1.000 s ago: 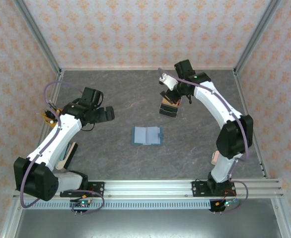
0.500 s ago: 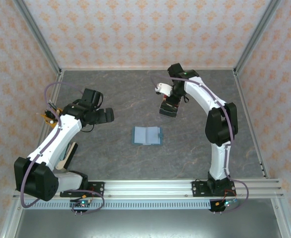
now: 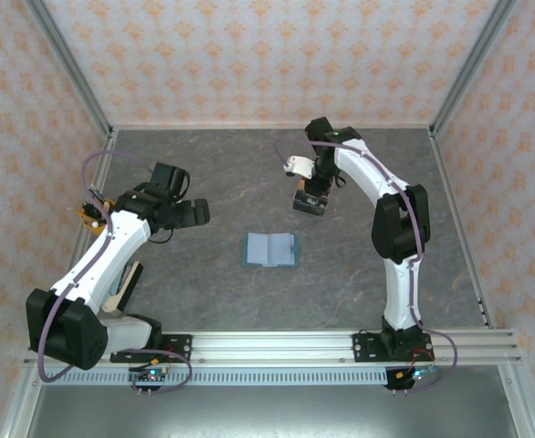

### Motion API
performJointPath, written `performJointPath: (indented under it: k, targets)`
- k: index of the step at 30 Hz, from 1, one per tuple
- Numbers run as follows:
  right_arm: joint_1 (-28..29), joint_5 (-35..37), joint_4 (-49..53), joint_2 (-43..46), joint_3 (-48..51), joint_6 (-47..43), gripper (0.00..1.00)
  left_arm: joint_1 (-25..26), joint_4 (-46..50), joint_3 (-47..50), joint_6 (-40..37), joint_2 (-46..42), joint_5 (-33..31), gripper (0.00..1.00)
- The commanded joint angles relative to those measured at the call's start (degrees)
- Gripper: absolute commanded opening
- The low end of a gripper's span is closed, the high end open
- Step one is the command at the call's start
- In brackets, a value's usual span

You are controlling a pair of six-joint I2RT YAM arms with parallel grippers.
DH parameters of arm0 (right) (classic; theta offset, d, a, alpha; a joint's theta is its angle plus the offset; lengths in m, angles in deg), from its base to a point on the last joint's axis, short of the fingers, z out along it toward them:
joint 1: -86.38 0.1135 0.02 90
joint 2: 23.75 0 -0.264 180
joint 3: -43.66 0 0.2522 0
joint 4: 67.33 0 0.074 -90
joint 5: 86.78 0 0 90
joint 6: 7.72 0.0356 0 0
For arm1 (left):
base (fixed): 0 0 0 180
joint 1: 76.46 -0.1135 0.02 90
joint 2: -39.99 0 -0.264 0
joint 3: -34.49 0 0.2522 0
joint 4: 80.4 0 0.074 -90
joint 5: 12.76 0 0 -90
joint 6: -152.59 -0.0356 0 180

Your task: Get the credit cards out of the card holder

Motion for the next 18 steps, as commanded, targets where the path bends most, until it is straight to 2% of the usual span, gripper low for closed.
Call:
performJointPath:
  k: [1,6,10,13,18]
  targets:
    - [-0.2,0.0,2.4,-0.2,-3.3,2.4,0.24,-0.4,1.4,0.1,-0.7,0.6,-0.8,1.0]
    - [-0.7,-0.2,-1.8,3.4,-1.9,8.8,0.26,-0.5,1.4,0.2,-0.5,0.0,-0.9,1.0]
    - [-1.6,-2.8,-7.9,10.3,3.8,16.9,0.28,-0.4,1.1,0.5,-0.1,-1.3,-1.4,1.0]
    - [-1.7,-1.3,-16.7,17.7,11.7,25.5,0.34,-0.4,0.6,0.8,0.6,-3.1,-2.2,1.0]
    - [-1.7,7.5,-30.5,31.2,25.0,42.6,0.5,-0.4,-1.0,1.6,2.5,-6.5,-1.8,1.0]
